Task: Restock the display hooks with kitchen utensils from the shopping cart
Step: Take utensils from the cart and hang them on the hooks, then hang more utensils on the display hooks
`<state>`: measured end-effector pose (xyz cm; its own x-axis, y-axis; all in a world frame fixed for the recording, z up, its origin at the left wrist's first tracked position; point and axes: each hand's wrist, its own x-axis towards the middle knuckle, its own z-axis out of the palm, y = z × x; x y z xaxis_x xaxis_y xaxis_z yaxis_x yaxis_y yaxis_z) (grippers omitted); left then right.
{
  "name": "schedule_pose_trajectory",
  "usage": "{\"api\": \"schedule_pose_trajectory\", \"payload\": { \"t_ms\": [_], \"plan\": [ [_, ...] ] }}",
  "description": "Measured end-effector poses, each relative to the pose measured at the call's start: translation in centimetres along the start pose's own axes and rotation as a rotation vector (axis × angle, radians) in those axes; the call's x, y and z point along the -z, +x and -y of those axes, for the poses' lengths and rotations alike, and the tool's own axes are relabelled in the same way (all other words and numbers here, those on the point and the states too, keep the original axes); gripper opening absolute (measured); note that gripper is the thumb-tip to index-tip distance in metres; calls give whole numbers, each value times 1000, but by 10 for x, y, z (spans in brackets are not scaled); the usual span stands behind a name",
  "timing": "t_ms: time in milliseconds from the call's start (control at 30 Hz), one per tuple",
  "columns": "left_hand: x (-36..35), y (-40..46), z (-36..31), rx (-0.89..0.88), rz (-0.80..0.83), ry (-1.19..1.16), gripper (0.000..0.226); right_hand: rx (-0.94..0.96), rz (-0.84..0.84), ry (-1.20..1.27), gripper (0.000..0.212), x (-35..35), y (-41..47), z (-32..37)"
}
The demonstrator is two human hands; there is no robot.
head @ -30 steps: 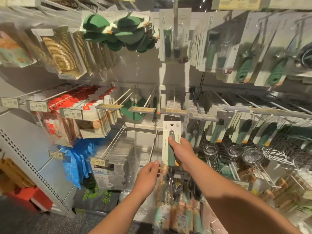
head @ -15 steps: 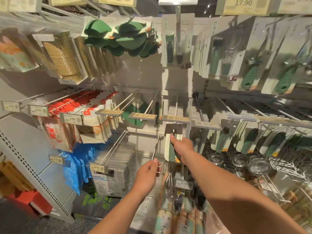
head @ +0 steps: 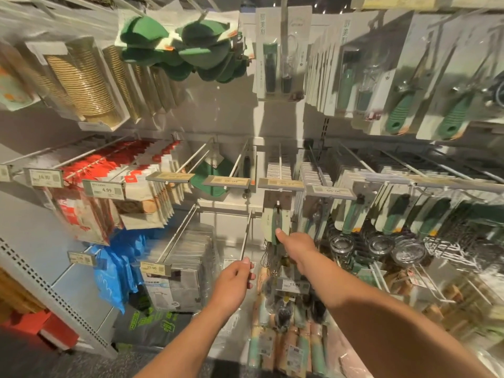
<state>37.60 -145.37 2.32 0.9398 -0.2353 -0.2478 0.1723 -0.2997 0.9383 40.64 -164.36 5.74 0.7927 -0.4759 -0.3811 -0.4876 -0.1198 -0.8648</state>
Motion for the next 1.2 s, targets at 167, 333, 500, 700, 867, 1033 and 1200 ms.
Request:
{"api": "schedule_pose_trajectory", "payload": {
  "t_ms": [167,333,500,700,867,1033,1200],
  "plan": [
    [11,-1,9,12,58,76,39,-22,16,34,52,8,-26,-11],
    [18,1,5,-22,119,165,40,-20,-43,80,50,24,-55,-43],
    [-14,-18,-7,-71,223,221,43,-101,-114,236,43,58,-86,-90],
    [-92,-56,-15,-119,364,308,53,-193,-285,338,40,133,-126,-155],
    [-204,-105,-21,-176,545,403,46,-216,-418,438,38,225,-180,-234],
    [-318,-167,8,-169,755,520,43,-338,-582,503,41,305,-247,-344],
    [-408,-223,53,-131,862,636,47,-478,-715,517,44,369,-308,-447]
  ]
}}
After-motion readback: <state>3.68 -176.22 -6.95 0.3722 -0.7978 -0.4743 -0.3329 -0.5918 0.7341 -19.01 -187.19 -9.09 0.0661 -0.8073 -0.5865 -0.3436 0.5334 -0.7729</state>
